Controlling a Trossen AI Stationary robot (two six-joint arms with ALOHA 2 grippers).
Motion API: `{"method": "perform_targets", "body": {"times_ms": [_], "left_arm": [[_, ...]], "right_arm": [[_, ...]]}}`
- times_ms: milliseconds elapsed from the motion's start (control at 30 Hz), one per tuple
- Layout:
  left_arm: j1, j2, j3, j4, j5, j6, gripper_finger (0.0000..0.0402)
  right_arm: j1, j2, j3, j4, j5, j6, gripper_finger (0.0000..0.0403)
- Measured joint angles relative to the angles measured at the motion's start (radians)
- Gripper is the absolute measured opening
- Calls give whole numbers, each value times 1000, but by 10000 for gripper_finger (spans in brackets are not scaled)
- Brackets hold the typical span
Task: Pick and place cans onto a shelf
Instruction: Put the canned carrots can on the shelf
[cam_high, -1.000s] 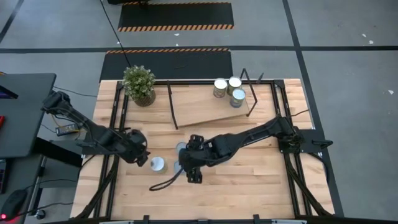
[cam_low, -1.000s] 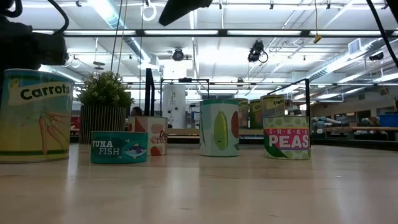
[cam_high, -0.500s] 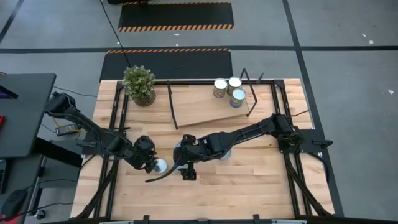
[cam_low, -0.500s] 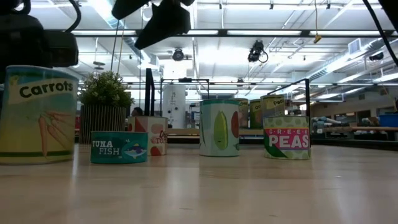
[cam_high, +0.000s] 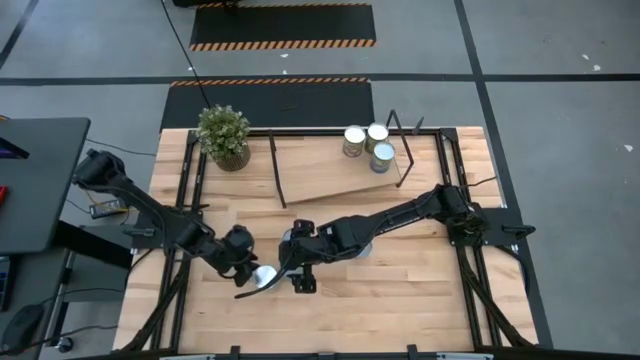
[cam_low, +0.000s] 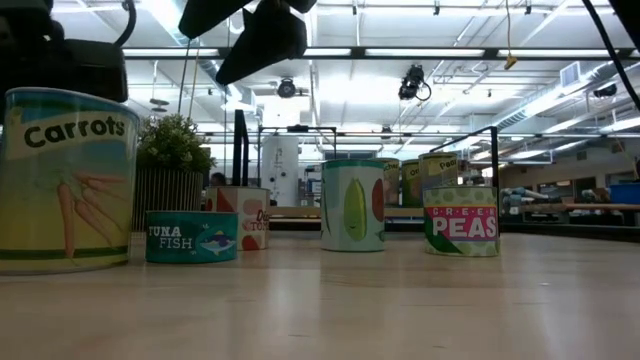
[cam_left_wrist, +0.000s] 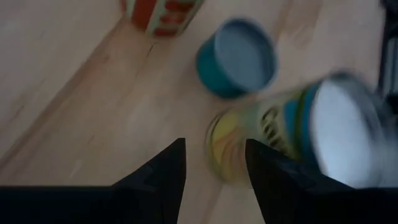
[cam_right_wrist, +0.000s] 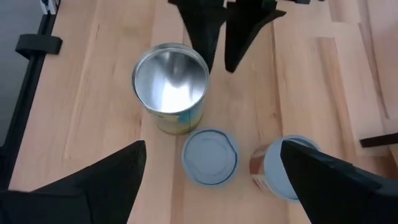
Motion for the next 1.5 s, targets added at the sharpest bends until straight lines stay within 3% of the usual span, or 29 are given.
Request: {"method": "perform_targets", "body": {"times_ms": [200,367,733,867,1000,1167,1367,1500], "left_arm": [[1,-42,0,-120,81,0,171],[-30,-42,-1,-28,158,53,171],[-54,-42,-1,48,-152,27,171],[-42,-42,-1,94,-198,29,171],[-26,-56,0,37,-133,76,171],[-23,-100,-1,-81,-81,26,171],[-54,-87,0,-66,88,79,171],[-83,-53,0,-58,56,68,171]], "right_arm": [[4,1,-71,104,-22,9,380],[8,1,-132,165,-24,12,380],[8,1,-145,199,-22,-20,380],[8,1,-145,207,-22,-31,380],[8,1,-145,210,-22,-31,380],[10,1,-145,210,-22,-22,380],[13,1,-145,210,-22,-19,380],[13,1,-145,210,-22,-19,380]]}}
